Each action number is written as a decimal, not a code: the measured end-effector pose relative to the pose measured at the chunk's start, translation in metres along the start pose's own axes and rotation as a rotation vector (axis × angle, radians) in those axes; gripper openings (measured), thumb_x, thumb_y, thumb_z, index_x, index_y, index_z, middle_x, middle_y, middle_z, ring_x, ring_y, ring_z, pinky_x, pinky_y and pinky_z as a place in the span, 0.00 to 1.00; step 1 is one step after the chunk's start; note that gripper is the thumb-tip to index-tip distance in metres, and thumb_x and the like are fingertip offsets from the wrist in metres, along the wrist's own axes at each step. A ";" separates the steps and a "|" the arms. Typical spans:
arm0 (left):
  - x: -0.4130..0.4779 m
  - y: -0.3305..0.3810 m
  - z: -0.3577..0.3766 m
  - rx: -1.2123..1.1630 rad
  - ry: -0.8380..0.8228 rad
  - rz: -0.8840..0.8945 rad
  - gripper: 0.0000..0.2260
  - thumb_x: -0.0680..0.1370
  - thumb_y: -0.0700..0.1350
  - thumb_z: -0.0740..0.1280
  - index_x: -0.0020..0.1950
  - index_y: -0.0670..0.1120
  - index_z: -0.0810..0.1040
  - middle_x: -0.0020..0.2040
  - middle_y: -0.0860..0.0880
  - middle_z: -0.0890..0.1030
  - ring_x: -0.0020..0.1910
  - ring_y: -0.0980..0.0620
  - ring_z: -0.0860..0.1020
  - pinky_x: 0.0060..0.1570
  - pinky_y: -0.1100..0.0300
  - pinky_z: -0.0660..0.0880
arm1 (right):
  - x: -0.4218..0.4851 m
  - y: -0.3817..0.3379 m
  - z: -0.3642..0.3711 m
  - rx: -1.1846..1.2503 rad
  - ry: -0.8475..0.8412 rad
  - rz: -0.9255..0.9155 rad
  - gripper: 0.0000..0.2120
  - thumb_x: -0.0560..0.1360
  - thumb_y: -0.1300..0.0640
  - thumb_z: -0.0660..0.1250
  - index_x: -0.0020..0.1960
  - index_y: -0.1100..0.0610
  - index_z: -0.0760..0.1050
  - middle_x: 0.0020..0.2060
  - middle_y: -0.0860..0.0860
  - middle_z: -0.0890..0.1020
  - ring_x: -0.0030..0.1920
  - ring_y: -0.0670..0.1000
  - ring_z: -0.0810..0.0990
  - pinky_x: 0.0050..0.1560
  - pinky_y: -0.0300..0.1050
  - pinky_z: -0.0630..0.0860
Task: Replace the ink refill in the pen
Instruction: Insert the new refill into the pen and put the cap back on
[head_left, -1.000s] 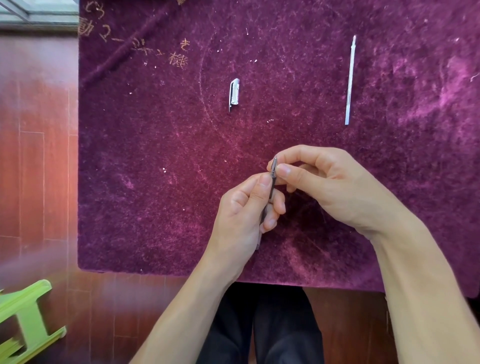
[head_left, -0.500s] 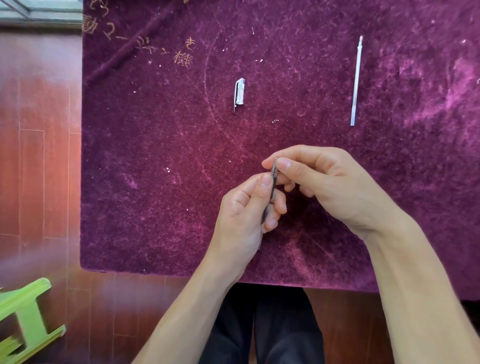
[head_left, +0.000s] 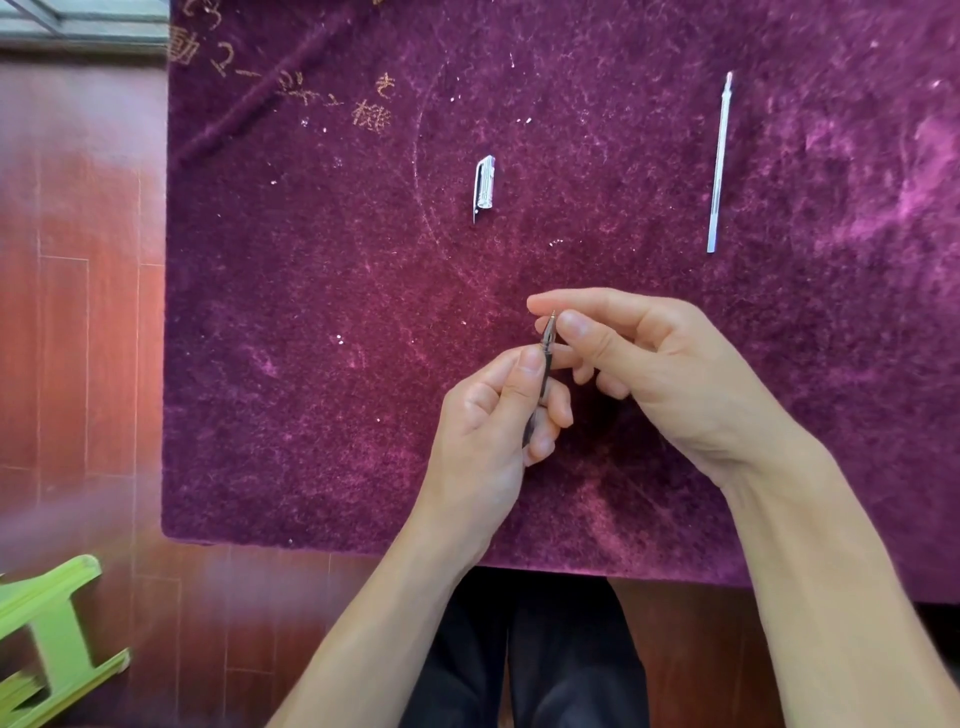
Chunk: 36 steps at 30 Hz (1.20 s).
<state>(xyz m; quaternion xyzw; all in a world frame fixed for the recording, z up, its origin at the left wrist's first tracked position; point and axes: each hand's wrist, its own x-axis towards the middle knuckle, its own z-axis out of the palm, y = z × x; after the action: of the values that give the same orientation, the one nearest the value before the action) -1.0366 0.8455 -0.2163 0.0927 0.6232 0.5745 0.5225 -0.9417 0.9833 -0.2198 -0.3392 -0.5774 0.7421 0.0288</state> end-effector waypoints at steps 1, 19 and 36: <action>0.000 0.000 0.000 0.002 0.001 0.000 0.17 0.86 0.51 0.57 0.45 0.48 0.81 0.28 0.56 0.76 0.28 0.57 0.69 0.27 0.71 0.68 | 0.000 0.001 0.000 -0.006 -0.008 -0.005 0.10 0.79 0.52 0.69 0.58 0.50 0.86 0.40 0.42 0.89 0.40 0.35 0.83 0.39 0.26 0.75; 0.004 -0.004 -0.003 0.032 0.006 0.026 0.18 0.86 0.51 0.56 0.44 0.46 0.80 0.28 0.56 0.76 0.28 0.57 0.69 0.29 0.69 0.69 | 0.004 0.007 0.003 -0.025 0.012 0.014 0.09 0.84 0.57 0.68 0.54 0.48 0.87 0.38 0.42 0.88 0.38 0.35 0.80 0.39 0.27 0.75; 0.011 -0.002 -0.008 0.080 0.125 0.091 0.18 0.86 0.47 0.61 0.43 0.38 0.81 0.25 0.50 0.67 0.26 0.49 0.63 0.29 0.51 0.66 | 0.020 0.006 0.015 -0.019 0.110 0.039 0.05 0.82 0.56 0.73 0.49 0.57 0.84 0.40 0.48 0.87 0.41 0.41 0.85 0.44 0.34 0.78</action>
<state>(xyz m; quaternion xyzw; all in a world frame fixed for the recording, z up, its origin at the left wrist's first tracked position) -1.0470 0.8476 -0.2256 0.1057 0.6722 0.5768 0.4520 -0.9632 0.9772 -0.2329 -0.3912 -0.5750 0.7173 0.0429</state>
